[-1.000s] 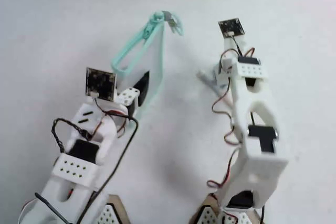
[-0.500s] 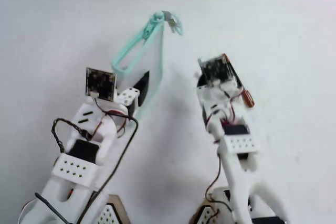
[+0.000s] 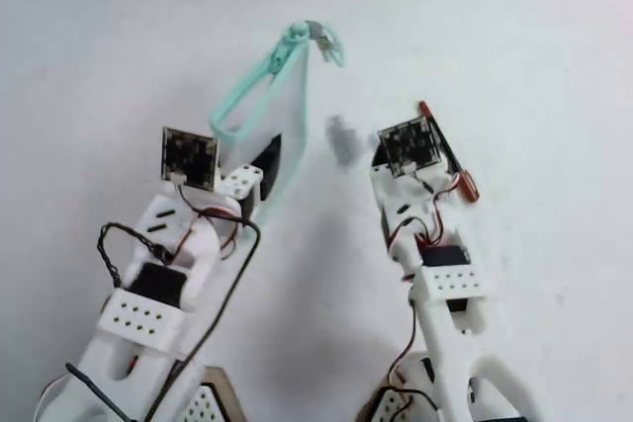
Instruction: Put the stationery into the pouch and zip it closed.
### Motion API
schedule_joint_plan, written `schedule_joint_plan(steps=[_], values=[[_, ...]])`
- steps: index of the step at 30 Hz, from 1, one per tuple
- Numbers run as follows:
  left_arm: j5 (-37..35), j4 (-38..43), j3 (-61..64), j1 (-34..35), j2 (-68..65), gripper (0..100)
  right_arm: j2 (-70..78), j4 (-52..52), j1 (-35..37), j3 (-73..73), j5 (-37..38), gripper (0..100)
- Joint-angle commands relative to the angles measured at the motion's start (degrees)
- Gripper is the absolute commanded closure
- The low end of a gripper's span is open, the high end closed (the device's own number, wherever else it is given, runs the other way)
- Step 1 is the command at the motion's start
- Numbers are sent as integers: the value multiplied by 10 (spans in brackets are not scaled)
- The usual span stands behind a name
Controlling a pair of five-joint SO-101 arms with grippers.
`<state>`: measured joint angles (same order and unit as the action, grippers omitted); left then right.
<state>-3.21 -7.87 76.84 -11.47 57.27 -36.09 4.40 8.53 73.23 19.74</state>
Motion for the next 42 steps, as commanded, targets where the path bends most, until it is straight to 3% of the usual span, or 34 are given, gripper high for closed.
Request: schedule_joint_plan(steps=[1, 15, 24, 27, 31, 36, 42], values=[[-7, 4, -5, 2, 10, 796, -23, 17, 4, 1, -4, 981], [-7, 4, -6, 4, 11, 797, -6, 29, 2, -14, 2, 978], [-7, 4, -6, 4, 11, 797, 335, -193, -46, -356, -3, 972], [-7, 4, -6, 4, 11, 797, 385, -269, -49, -433, -4, 898], [-7, 4, -7, 4, 11, 797, 410, -278, -29, -447, 6, 807], [-6, 4, -7, 4, 11, 797, 434, -275, -8, -449, 69, 865], [-6, 4, -7, 4, 11, 797, 503, -302, -13, -523, 70, 868]])
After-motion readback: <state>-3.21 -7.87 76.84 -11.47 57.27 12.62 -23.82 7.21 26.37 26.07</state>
